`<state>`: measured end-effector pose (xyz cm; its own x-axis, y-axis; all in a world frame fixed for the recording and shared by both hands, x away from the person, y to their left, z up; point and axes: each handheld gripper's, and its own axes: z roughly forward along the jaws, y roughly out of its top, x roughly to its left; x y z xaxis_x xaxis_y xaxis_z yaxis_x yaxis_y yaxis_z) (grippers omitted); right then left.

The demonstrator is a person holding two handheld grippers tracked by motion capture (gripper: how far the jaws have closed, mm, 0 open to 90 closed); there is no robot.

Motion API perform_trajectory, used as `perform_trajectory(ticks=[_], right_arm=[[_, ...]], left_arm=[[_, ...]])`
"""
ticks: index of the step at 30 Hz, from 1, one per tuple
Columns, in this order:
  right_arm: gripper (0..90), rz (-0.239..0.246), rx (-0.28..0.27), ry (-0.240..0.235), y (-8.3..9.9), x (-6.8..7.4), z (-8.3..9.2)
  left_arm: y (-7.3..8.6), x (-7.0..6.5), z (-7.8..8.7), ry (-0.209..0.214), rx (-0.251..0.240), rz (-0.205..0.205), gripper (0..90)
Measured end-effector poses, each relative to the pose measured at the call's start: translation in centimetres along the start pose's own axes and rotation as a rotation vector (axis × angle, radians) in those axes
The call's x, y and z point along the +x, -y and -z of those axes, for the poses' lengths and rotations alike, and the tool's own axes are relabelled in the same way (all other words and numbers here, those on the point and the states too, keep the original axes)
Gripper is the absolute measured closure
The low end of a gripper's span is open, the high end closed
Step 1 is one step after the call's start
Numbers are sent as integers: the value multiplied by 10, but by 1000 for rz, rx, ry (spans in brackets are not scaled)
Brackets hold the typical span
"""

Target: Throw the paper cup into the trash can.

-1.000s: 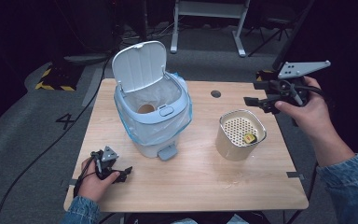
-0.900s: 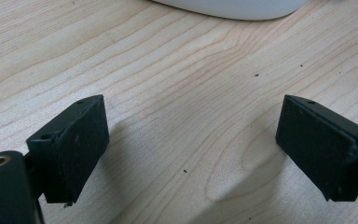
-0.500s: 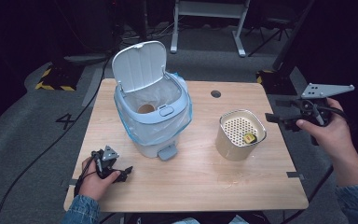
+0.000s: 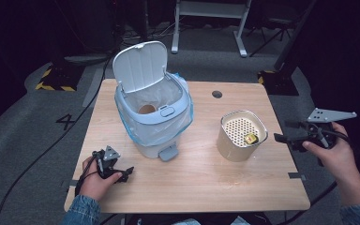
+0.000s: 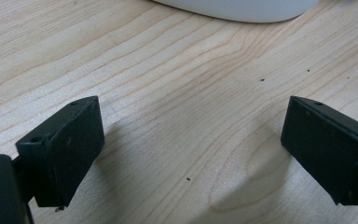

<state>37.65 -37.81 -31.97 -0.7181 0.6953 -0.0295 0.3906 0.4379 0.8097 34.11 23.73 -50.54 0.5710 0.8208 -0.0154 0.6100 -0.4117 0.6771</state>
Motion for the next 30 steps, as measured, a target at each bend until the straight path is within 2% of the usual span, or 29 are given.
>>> perform_trajectory(ticks=[6,9,13,14,16,19,20,21,23,30], right_arm=[[259,-38,17,27,35,-2,-9],[253,-41,31,45,54,-1,-16],[253,-80,64,36,85,1,-31],[253,-80,64,36,85,1,-31],[253,-93,84,37,98,2,-40],[249,-102,97,26,107,2,-46],[248,-107,104,30,114,2,-53],[248,-107,104,30,114,2,-53],[241,-125,108,31,127,4,-64],[219,-121,145,44,150,4,-85]], left_arm=[[1,1,2,1,-2,-1,74],[2,3,4,-5,-17,7,156],[1,6,8,-9,-16,28,232],[1,6,8,-9,-16,28,233],[-1,6,13,0,-29,29,236],[-4,6,17,10,-40,33,240],[-5,5,19,14,-46,36,242],[-6,5,21,15,-54,32,242],[-11,4,27,24,-67,22,242],[-22,3,40,48,-118,29,250]])
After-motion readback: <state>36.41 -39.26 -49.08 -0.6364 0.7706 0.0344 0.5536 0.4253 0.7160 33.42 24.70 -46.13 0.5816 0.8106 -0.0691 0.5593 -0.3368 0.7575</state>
